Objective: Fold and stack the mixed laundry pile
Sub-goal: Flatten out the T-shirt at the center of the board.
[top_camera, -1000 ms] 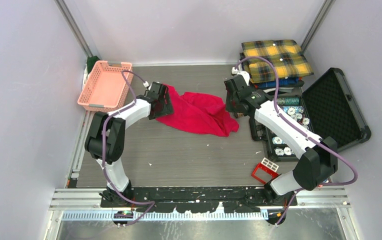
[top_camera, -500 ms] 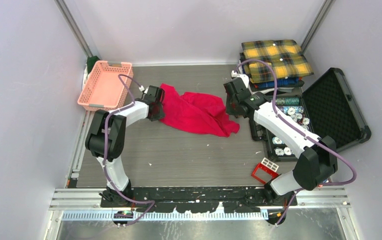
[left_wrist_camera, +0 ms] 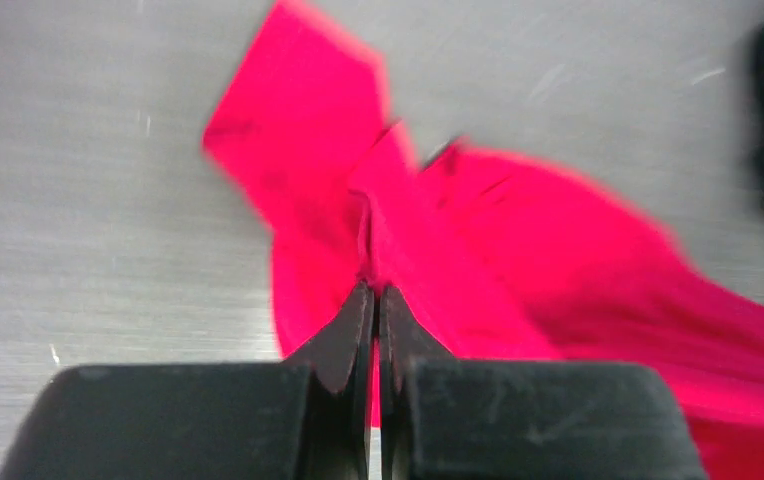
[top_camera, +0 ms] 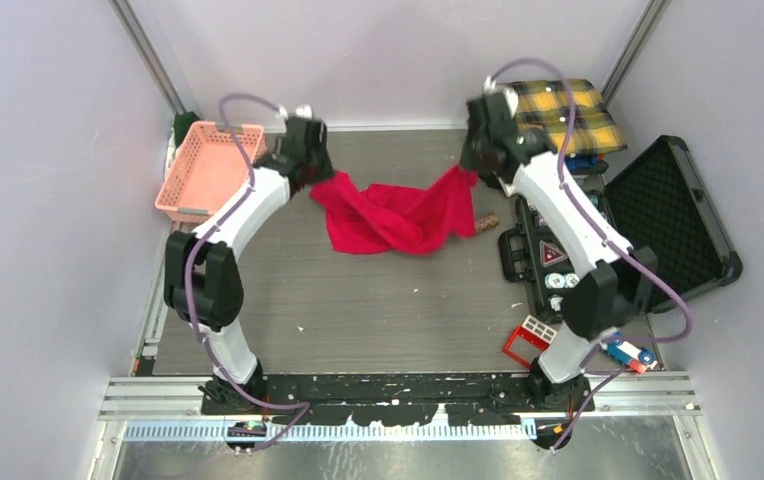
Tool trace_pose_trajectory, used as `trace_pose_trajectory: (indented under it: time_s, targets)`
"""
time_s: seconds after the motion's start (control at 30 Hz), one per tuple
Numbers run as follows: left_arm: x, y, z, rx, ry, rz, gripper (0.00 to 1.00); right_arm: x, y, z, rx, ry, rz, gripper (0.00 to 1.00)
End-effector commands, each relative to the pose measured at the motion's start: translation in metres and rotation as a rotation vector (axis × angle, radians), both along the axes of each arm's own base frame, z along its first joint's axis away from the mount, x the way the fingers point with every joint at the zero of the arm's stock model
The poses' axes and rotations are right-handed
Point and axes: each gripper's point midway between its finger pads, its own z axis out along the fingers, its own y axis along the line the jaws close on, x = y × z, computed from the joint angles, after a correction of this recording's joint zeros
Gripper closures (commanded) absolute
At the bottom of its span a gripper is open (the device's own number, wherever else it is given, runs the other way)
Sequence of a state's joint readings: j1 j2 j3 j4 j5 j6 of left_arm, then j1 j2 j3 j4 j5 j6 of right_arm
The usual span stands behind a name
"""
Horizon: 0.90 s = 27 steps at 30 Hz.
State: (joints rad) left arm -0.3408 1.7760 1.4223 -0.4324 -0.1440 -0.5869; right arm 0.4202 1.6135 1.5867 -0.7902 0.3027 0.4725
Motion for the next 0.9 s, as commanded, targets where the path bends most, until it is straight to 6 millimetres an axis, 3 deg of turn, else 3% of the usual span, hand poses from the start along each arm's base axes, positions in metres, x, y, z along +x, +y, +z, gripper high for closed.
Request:
trace_pose_trajectory:
  time_s: [0.0, 0.1, 0.17, 0.23, 0.3, 0.37, 0.43, 0.57, 0.6, 0.63, 0.67, 0.7, 0.77, 0.87]
  targets:
    - [0.028, -0.003, 0.207, -0.072, -0.4, -0.038, 1.0, 0.062, -0.014, 0.11, 0.115, -0.199, -0.054, 1.0]
    - [0.018, 0.012, 0.313, -0.073, -0.568, -0.043, 1.0, 0.077, -0.012, 0.203, 0.23, -0.377, -0.023, 0.99]
    - [-0.011, 0.031, 0.383, -0.068, -0.707, -0.034, 1.0, 0.067, -0.008, 0.261, 0.303, -0.53, 0.021, 0.99]
    - [-0.04, 0.049, 0.417, -0.051, -0.784, -0.016, 1.0, 0.055, -0.007, 0.294, 0.343, -0.626, 0.044, 0.99]
    - [-0.066, 0.067, 0.423, -0.03, -0.799, 0.01, 1.0, 0.043, -0.011, 0.3, 0.36, -0.666, 0.04, 0.99]
    - [-0.087, 0.078, 0.403, -0.016, -0.773, 0.029, 1.0, 0.031, -0.018, 0.277, 0.36, -0.634, 0.011, 0.99]
    - [-0.108, 0.088, 0.367, -0.013, -0.722, 0.058, 1.0, 0.017, -0.022, 0.238, 0.357, -0.553, -0.019, 0.99]
    - [-0.148, 0.103, 0.247, -0.022, -0.493, 0.137, 1.0, -0.027, -0.027, 0.139, 0.374, -0.298, -0.081, 0.99]
    - [-0.159, 0.106, 0.219, -0.022, -0.442, 0.146, 1.0, -0.039, -0.026, 0.101, 0.379, -0.208, -0.095, 0.9]
    - [-0.168, 0.111, 0.188, 0.001, -0.378, 0.161, 1.0, -0.051, -0.024, 0.075, 0.391, -0.145, -0.098, 0.71]
    - [-0.178, 0.117, 0.161, 0.022, -0.324, 0.183, 1.0, -0.062, -0.023, 0.049, 0.394, -0.075, -0.102, 0.33]
    - [-0.186, 0.121, 0.13, 0.042, -0.262, 0.196, 1.0, -0.071, -0.026, 0.028, 0.374, -0.016, -0.12, 0.23]
    - [-0.199, 0.123, 0.093, 0.037, -0.173, 0.205, 0.98, -0.087, -0.037, -0.008, 0.312, 0.076, -0.158, 0.21]
    - [-0.207, 0.123, 0.062, 0.032, -0.08, 0.198, 0.94, -0.098, -0.034, -0.03, 0.317, 0.135, -0.144, 0.21]
